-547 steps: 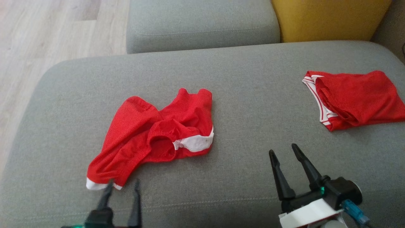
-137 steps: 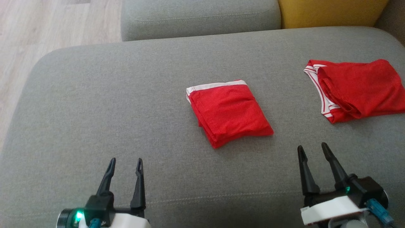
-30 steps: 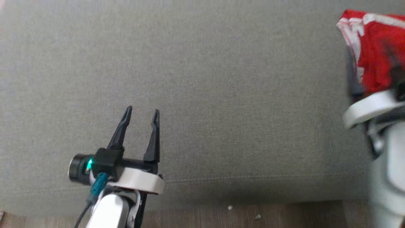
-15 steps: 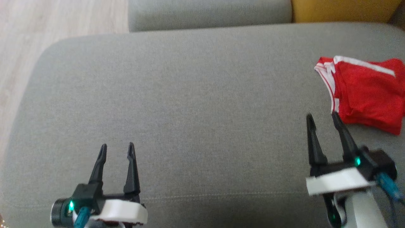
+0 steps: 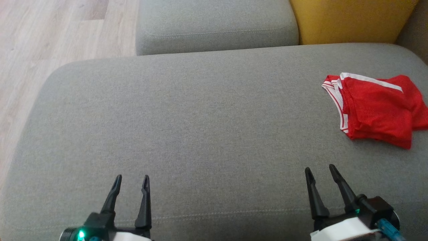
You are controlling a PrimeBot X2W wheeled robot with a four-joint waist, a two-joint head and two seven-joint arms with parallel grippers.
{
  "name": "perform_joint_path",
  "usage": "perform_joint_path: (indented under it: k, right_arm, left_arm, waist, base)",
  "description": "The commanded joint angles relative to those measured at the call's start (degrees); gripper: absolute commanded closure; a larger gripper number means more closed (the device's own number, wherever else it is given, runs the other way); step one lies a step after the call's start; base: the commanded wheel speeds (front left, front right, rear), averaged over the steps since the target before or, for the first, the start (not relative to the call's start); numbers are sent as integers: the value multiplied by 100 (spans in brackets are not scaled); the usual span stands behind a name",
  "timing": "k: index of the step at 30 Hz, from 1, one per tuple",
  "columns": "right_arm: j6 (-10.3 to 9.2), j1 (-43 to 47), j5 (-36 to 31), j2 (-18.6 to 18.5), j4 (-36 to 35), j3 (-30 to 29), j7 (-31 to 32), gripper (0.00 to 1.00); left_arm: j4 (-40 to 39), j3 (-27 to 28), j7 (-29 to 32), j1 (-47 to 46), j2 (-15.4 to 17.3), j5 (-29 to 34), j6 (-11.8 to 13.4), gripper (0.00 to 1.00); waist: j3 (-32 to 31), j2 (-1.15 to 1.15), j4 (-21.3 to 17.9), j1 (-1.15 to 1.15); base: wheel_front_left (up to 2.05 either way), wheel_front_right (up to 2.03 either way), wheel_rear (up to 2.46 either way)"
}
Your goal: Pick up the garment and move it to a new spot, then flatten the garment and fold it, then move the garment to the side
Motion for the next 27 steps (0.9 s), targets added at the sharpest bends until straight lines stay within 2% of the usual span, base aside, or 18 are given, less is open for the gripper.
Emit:
perform_joint_path:
  k: [1,12,13,17,27]
  right_arm:
    - [-6,-280,-19,-16,-198,182,-64,0]
    - [-6,-232,-93,-15,-231,206,-64,0]
    - [0,3,-33,0,-27,58,0,100]
    - [0,128,12,0,285,60,21,100]
    - [0,40,708,-45,238,-7,125,100]
  left_arm:
    - [-149,224,-70,-240,-23,35,-12,0]
    - [-17,208,-70,-216,-26,-54,-5,0]
    - [162,-4,0,3,0,-18,3,100]
    - [497,-49,20,92,-4,-54,1,100]
    - [528,36,124,-34,37,-733,-72,100]
  waist:
    - [-6,0,-4,0]
    - [-84,0,19,0]
    - [-84,0,18,0]
    - [-82,0,17,0]
    - [-46,0,2,0]
  base:
    - [0,0,0]
    - [0,0,0]
    - [0,0,0]
    - [0,0,0]
    - [0,0,0]
